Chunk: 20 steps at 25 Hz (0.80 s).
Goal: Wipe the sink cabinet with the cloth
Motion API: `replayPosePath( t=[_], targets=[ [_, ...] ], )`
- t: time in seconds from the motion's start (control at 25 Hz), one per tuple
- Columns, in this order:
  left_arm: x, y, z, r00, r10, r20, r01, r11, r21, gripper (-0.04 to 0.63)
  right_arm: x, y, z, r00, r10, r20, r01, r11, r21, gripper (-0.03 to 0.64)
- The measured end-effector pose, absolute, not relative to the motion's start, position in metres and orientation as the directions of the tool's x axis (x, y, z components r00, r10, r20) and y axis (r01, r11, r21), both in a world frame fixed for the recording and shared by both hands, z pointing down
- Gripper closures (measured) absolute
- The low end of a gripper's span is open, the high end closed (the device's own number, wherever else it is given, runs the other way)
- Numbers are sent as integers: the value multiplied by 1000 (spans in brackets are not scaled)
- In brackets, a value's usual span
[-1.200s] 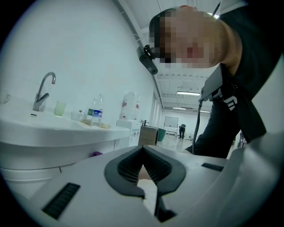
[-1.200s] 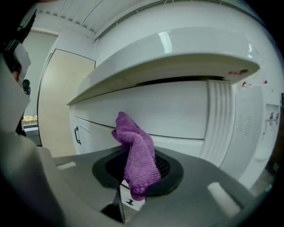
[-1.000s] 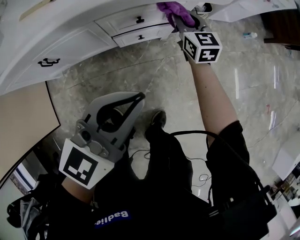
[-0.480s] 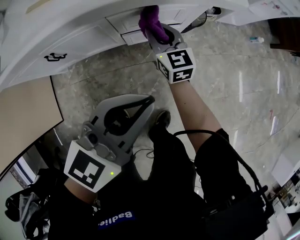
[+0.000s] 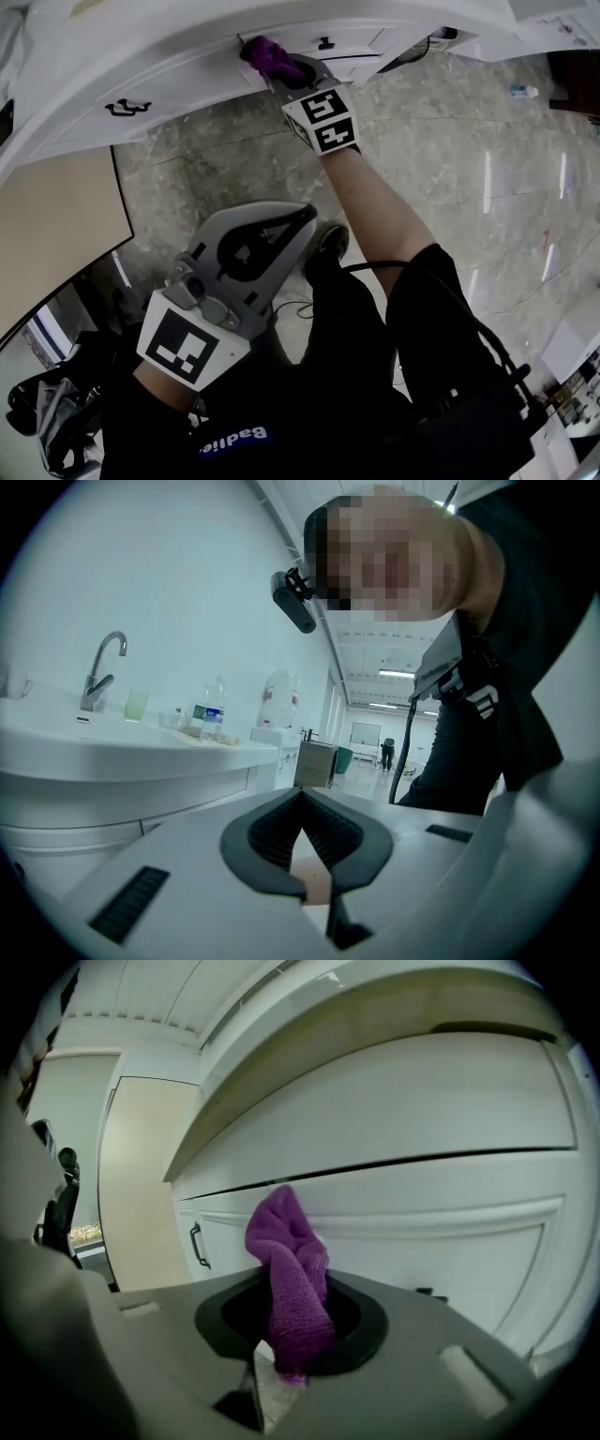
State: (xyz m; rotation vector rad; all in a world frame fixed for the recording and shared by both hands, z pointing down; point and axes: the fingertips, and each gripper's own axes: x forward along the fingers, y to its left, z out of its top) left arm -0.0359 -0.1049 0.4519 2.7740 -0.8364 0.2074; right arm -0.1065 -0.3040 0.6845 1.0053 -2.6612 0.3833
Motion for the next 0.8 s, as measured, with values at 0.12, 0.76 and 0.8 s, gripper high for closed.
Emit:
replayPosePath(
  t=[0.12, 0.76, 0.8],
  targets=[
    [-35, -103, 452, 831, -519, 201, -554, -806, 209, 600, -65, -322, 692, -656, -653, 377, -736, 664, -131, 543],
    [5, -85, 439, 884, -437, 163, -466, -850, 247, 600, 135, -367, 681, -386, -821, 421, -915, 399, -60, 543],
    [5, -85, 441, 884, -437, 165, -466, -849, 248, 600, 145, -367, 682, -360, -833, 421, -929, 363, -76, 543]
  ],
)
